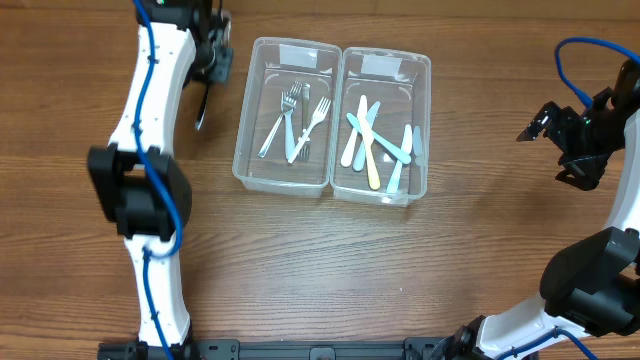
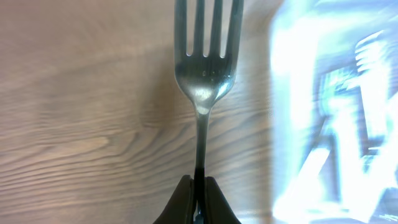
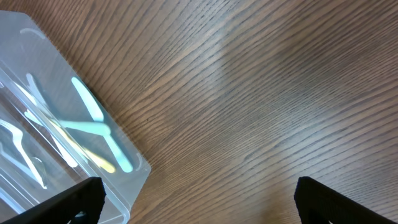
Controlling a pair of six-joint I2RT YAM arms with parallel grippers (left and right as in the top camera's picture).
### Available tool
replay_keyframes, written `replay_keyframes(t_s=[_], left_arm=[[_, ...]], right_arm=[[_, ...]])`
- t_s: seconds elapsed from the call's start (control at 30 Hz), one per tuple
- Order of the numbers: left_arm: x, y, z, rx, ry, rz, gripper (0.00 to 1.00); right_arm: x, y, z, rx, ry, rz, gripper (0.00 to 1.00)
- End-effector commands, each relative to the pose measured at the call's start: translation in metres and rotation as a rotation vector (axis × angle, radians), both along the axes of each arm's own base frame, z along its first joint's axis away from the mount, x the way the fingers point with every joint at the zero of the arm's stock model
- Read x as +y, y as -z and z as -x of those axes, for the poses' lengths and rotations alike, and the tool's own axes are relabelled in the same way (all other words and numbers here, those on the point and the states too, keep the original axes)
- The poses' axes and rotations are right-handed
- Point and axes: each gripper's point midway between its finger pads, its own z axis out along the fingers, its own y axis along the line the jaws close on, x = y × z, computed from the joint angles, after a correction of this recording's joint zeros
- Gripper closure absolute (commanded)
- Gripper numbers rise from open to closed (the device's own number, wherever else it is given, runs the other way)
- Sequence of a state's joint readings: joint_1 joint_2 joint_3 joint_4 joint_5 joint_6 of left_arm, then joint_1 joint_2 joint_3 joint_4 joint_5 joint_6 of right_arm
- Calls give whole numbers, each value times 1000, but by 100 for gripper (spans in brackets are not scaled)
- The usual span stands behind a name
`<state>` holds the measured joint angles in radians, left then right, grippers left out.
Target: Pack container
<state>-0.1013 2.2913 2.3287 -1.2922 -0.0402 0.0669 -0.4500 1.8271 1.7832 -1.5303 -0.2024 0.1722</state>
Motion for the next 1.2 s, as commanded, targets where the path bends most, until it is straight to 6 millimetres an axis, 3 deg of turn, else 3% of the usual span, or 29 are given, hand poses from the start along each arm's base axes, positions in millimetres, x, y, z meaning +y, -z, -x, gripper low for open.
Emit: replay_keyframes(t_s=[0.0,0.07,0.23,0.33,0.47,0.53,0.6,0.7,0.83,0.93,1.1,1.17], left_arm=[[-40,-66,9,-128,-16,111,96],[-72,-68,16,-110,41,200,96],[-121,-48,26,-60,109,220,96],[-144,-28,31,-12,101,227,91],[-156,-12,33,23,83,230,89],[-157,-13,31,12,84,229,86],[-156,-16,29,1,81,231,69],[-150,-19,29,1,70,231,56],[-135,-27,38,37,44,205,62],[-114,-44,40,31,5,177,68],[-75,-87,34,-47,-67,194,63],[-59,-95,34,-57,-104,196,61]], right_arm=[[0,-7,-3,-25,0,9,0],[0,-7,-4,-26,1,10,0],[-2,-8,-8,-44,0,19,0],[-4,-8,-12,-59,0,26,0],[-7,-10,-20,-93,1,41,0],[-8,-11,-26,-123,-2,38,0],[-8,-14,-35,-163,-5,33,0],[-1,-22,-58,-271,-28,-1,0],[15,-29,-86,-381,-88,-20,0],[33,-25,-106,-421,-146,-14,0],[61,7,-136,-401,-216,12,0],[64,25,-142,-362,-193,20,7]])
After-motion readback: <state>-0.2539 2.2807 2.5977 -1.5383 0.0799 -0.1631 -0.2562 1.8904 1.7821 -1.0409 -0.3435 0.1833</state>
